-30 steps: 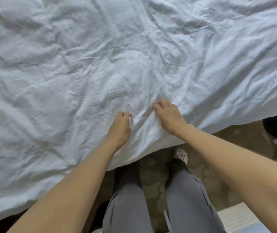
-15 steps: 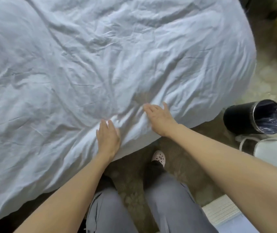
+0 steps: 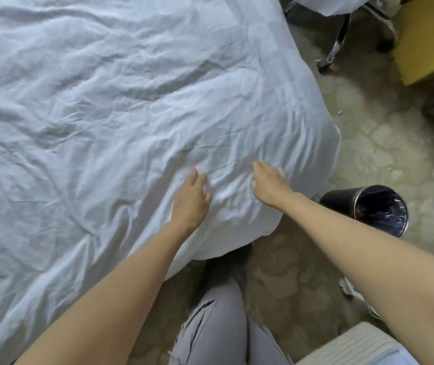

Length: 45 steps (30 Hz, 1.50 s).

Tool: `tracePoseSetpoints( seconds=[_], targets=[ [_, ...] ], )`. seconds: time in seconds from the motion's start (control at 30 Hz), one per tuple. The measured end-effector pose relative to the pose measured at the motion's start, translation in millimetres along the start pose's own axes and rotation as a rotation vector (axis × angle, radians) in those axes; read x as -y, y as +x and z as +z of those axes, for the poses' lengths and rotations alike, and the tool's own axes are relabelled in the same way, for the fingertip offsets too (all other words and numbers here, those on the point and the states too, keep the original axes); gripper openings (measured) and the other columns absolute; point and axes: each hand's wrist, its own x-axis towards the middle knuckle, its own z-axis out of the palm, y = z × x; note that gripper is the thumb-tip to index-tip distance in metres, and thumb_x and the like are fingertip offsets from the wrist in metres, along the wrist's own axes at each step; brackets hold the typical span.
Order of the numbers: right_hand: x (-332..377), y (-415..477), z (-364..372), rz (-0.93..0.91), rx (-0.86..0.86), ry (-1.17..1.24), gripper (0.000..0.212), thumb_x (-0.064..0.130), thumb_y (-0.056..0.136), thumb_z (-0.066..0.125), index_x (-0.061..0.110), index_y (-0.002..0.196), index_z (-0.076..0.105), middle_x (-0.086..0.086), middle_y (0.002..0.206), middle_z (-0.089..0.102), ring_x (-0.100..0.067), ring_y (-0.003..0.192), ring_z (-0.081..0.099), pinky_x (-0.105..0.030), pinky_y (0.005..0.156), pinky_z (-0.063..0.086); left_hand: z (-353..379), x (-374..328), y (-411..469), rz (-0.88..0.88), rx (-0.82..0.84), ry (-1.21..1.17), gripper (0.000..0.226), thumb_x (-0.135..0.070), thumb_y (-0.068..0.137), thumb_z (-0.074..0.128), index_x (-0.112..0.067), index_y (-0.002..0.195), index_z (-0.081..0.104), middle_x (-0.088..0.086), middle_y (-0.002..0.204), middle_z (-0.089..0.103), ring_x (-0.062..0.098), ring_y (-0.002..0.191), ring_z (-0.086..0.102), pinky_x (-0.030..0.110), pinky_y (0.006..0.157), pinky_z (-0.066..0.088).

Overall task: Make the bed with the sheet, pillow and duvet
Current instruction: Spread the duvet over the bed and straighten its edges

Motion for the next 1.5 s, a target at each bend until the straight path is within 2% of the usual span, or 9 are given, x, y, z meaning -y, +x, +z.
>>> tracePoseSetpoints(
  seconds=[0.23, 0.4, 0.6, 0.83, 1.0, 1.13, 1.27, 1.4, 1.5],
  targets=[
    [-65.4, 65.7, -52.0, -0.158, -0.072, -0.13, 0.063, 0.015, 0.09, 0.053, 0.013, 0.144, 0.022, -0.012, 0.147, 0.023, -0.029, 0.135, 0.026, -0.046, 0.112, 0.019, 38.7, -51.2, 70.2, -0.062, 0.032, 0.271, 0.091, -0.045, 0.075, 0.072, -0.002, 0.141, 0.026, 0.018, 0.149, 0.025, 0.032, 0.135, 0.031, 0.036, 0.107, 0.033],
    [-109.0, 80.8, -59.5, -0.372, 0.123, -0.519, 0.094, 0.022, 0.085, 0.065, 0.018, 0.15, -0.003, -0.01, 0.157, -0.003, -0.025, 0.146, 0.001, -0.053, 0.114, 0.008, 49.1, -66.9, 82.8, -0.077, -0.118, 0.492, 0.041, 0.012, 0.041, 0.077, -0.002, 0.072, 0.056, 0.015, 0.07, 0.055, 0.031, 0.057, 0.055, 0.03, 0.044, 0.041],
    [-104.6, 105.5, -77.0, -0.65, -0.005, -0.631, 0.035, -0.005, 0.087, 0.046, 0.008, 0.119, 0.049, -0.01, 0.125, 0.051, -0.028, 0.115, 0.048, -0.035, 0.096, 0.033, 62.6, -77.4, 76.0, -0.263, -0.212, 0.168, 0.022, 0.014, 0.08, 0.04, 0.0, 0.091, 0.052, 0.017, 0.09, 0.051, 0.025, 0.077, 0.04, 0.032, 0.064, 0.027],
    [-92.9, 95.0, -112.8, -0.799, 0.249, -0.769, 0.017, -0.006, 0.089, 0.042, 0.001, 0.096, 0.055, -0.016, 0.126, 0.053, -0.032, 0.115, 0.055, -0.035, 0.083, 0.041, 66.3, -105.9, 52.7, -0.371, -0.223, 0.101, 0.022, 0.013, 0.081, 0.041, -0.01, 0.08, 0.042, 0.009, 0.079, 0.043, 0.024, 0.07, 0.039, 0.029, 0.061, 0.025],
    [-111.5, 83.0, -114.1, -0.787, 0.272, -0.827, 0.031, -0.002, 0.09, 0.045, 0.005, 0.119, 0.051, -0.015, 0.126, 0.052, -0.031, 0.117, 0.051, -0.037, 0.097, 0.036, 70.1, -120.7, 49.9, -0.515, -0.129, 0.203, 0.028, 0.0, 0.088, 0.048, -0.005, 0.115, 0.042, 0.013, 0.117, 0.042, 0.03, 0.101, 0.045, 0.034, 0.068, 0.039],
    [-120.7, 75.4, -105.8, -0.892, 0.224, -0.779, 0.038, -0.003, 0.089, 0.043, 0.009, 0.125, 0.043, -0.014, 0.125, 0.045, -0.03, 0.114, 0.045, -0.036, 0.09, 0.035, 91.4, -106.9, 24.3, -0.728, 0.024, 0.242, 0.08, -0.037, 0.084, 0.065, -0.01, 0.142, 0.017, 0.012, 0.145, 0.02, 0.03, 0.135, 0.025, 0.043, 0.1, 0.041],
    [-97.9, 68.4, -91.0, -1.064, 0.16, -0.705, 0.045, -0.002, 0.088, 0.044, 0.01, 0.131, 0.039, -0.013, 0.137, 0.034, -0.028, 0.125, 0.035, -0.032, 0.09, 0.033, 99.5, -93.4, 11.0, -0.738, -0.016, 0.383, 0.056, -0.022, 0.089, 0.061, -0.008, 0.133, 0.029, 0.012, 0.137, 0.032, 0.028, 0.124, 0.037, 0.036, 0.093, 0.044],
    [-81.4, 65.4, -66.8, -1.122, 0.219, -0.771, 0.058, 0.003, 0.091, 0.043, 0.016, 0.144, 0.025, -0.011, 0.157, 0.007, -0.025, 0.145, 0.009, -0.043, 0.114, 0.018, 105.9, -78.6, 17.3, -0.639, -0.069, 0.354, 0.034, 0.009, 0.087, 0.047, -0.005, 0.117, 0.051, 0.013, 0.118, 0.054, 0.029, 0.109, 0.052, 0.034, 0.086, 0.044],
    [-86.7, 63.7, -50.8, -1.136, 0.333, -0.837, 0.053, 0.006, 0.088, 0.045, 0.015, 0.139, 0.037, -0.009, 0.148, 0.029, -0.025, 0.139, 0.026, -0.042, 0.111, 0.024, 110.4, -73.7, 8.7, -0.567, -0.089, 0.246, 0.023, 0.011, 0.088, 0.04, -0.007, 0.094, 0.053, 0.013, 0.098, 0.053, 0.03, 0.098, 0.051, 0.032, 0.075, 0.037]
  ],
)
